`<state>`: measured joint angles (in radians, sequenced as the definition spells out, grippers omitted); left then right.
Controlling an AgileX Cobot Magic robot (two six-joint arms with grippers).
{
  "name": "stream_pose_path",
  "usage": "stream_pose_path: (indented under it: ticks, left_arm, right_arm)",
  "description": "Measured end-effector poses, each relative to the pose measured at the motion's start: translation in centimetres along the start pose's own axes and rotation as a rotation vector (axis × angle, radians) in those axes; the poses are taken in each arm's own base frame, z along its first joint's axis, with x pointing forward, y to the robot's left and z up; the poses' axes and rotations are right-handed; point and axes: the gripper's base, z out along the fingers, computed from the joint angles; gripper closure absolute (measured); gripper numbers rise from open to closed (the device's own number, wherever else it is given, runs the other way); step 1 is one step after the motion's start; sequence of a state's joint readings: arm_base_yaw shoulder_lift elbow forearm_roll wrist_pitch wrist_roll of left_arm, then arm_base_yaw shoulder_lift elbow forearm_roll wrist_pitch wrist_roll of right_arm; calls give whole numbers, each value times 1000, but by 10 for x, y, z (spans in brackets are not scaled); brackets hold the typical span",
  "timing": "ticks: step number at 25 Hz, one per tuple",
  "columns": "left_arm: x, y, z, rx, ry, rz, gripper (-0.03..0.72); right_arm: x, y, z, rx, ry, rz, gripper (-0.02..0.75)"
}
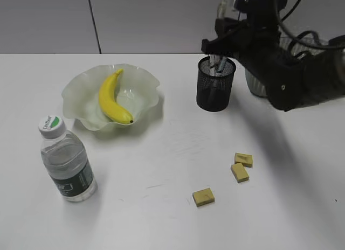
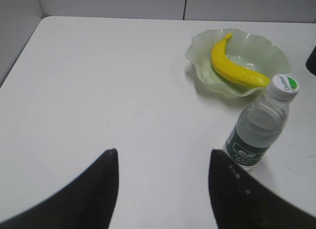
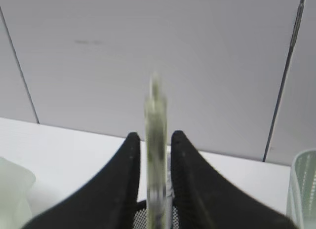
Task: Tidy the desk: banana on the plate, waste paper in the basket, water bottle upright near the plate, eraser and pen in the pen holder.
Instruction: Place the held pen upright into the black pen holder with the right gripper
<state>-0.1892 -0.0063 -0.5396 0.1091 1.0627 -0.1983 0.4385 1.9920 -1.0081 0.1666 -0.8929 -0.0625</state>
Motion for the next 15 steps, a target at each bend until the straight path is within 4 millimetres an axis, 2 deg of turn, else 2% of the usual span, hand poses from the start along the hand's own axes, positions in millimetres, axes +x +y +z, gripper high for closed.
stream_pose_path:
  ticks: [2,4,7,9,11,15]
  left_arm:
    - [0,0,0,0,0,0,253]
    - [0,0,0,0,0,0,253]
    - [0,0,0,0,0,0,253]
    - [0,0,0,0,0,0,253]
    - [0,0,0,0,0,0,253]
    - [0,0,0,0,0,0,253]
  right_arm:
    - [17,-1,2,5,35,-4,549]
    - [25,-1,3,6,63,-5,447]
    - [14,-1,0,5,56,-2,270]
    - [-8,1,-6,-7,99,5,227]
    - [-46,3,-21,-32,167,2,225]
    - [-108,6,-76,-121,397,-79,291]
